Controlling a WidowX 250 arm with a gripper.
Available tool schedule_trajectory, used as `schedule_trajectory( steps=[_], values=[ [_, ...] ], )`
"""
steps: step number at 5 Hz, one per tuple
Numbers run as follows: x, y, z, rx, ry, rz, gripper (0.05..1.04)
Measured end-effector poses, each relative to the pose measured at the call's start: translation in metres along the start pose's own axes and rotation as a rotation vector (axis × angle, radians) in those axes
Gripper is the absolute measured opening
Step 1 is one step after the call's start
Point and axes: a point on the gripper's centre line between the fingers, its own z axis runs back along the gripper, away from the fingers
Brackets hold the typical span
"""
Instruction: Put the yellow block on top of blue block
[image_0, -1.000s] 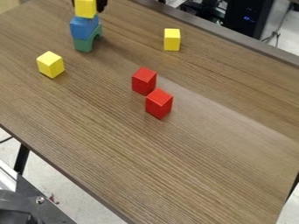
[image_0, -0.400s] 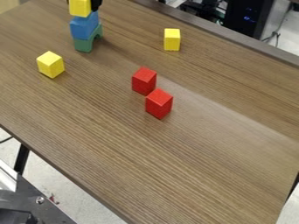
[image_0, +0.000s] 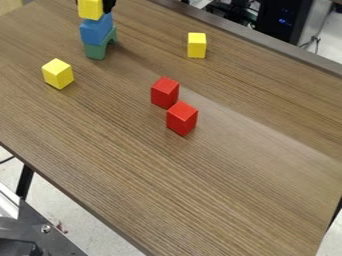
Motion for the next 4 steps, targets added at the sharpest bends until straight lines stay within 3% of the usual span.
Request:
schedule_trajectory(
  steps=[4],
  values=[
    [-0.001, 0.0, -0.015, 0.012, 0.029, -0.002, 0.596]
  ],
)
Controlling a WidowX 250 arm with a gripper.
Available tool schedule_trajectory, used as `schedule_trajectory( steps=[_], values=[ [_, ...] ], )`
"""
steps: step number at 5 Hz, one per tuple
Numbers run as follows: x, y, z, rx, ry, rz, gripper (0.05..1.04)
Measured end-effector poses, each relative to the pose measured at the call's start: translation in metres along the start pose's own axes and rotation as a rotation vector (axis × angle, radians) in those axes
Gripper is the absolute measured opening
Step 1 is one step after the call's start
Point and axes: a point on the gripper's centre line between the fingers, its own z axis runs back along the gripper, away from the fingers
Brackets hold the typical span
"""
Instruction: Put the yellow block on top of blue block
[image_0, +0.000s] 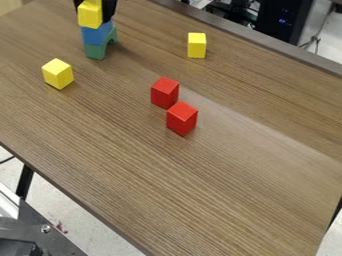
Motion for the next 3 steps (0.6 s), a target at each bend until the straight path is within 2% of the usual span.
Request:
schedule_trajectory(
  steps=[1, 2, 3],
  values=[
    [0.0001, -0.0005, -0.0023, 0.009, 0.004, 0.004, 0.596],
    [0.001, 0.0002, -0.0023, 0.014, -0.002, 0.03, 0.637],
    [-0.0028, 0.0002, -0.0073, 0.017, 0.01, 0.044, 0.946]
  ],
)
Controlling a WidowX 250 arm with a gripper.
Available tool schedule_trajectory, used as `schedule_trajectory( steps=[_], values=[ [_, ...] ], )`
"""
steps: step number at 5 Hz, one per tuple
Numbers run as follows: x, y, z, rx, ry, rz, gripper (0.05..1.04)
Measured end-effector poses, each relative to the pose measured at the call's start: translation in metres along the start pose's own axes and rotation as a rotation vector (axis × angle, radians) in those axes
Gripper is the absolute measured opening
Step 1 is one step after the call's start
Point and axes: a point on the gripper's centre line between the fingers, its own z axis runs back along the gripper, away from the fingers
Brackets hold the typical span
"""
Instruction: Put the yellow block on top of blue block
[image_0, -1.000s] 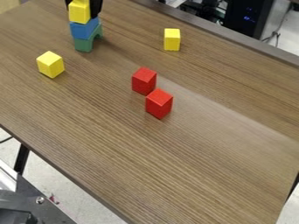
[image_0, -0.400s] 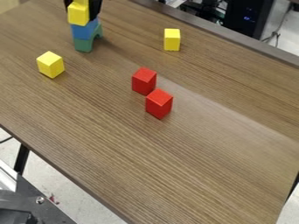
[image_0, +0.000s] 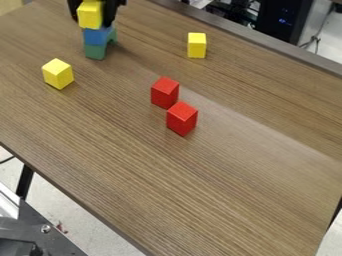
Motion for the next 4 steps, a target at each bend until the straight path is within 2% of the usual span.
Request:
schedule_trajectory(
  steps=[1, 3, 4],
  values=[
    [-0.002, 0.0, -0.003, 0.004, 0.007, 0.009, 1.0],
    [-0.008, 0.0, -0.002, 0.005, 0.007, 0.012, 0.999],
    [-0.008, 0.0, 0.014, 0.011, -0.037, 0.019, 0.999]
  ],
)
